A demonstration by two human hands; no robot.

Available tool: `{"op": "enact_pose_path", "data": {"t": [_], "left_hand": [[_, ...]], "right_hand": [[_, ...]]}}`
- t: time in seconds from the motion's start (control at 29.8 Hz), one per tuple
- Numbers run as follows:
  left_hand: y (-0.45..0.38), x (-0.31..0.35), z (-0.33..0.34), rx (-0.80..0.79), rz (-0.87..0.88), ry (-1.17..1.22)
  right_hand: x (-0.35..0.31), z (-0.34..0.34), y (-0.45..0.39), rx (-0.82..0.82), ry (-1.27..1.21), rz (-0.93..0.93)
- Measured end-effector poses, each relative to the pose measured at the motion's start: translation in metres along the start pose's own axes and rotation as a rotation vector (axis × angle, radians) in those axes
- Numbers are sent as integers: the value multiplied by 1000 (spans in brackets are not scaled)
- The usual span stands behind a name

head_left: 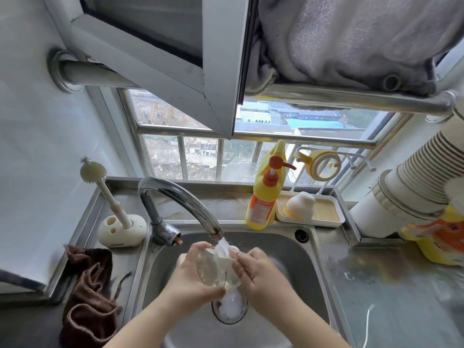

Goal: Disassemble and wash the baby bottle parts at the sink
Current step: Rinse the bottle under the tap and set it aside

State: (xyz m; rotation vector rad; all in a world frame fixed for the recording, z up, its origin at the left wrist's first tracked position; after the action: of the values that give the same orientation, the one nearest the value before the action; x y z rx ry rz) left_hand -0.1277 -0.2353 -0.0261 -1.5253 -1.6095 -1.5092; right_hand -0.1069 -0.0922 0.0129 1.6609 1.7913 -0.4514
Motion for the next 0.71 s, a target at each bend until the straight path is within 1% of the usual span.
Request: {"op": "enact_pose_path", "data": {"t": [0.07,0.1,0.2,0.27,0.34,0.37,0.44,0.47,0.57,0.71], "left_hand": [[4,3,-1,-1,49,-34],[6,4,1,-16,72,-53],[6,9,4,-33,126,-54],[6,10,0,-16,153,-70],[9,10,-1,-14,208,-151],[11,10,0,-17,241,-189],[13,10,4,-34,290,-239],[14,9,5,-36,298,-224],[11,2,0,-48,235,-59],[10,-7,2,-140,162,15]], "right_hand": [[19,-5,0,-30,61,74],[23,-5,-2,-29,51,95],[1,-2,-6,-4,-48,17],[-4,0,-5,-13,-54,-4],[12,-2,-3,-33,-22,68],[23,-3,-1,-39,-46,129],[35,-1,4,-24,-220,243],[36,3,5,-17,-318,277],[33,13,6,23,-551,324],[33,19,8,79,-695,343]]}}
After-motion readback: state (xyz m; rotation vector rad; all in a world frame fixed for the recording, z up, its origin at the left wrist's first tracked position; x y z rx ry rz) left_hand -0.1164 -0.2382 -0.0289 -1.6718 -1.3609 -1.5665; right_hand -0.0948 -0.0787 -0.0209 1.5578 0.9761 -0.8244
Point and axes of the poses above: each hand's wrist, its own y-axis away from the middle knuckle, its own z-axis out of the palm, x = y × z, the point moved 8 cm from there along -y, towards the middle knuckle, and after that the axes turned 3 degrees about -z, right-handed, at the moved point
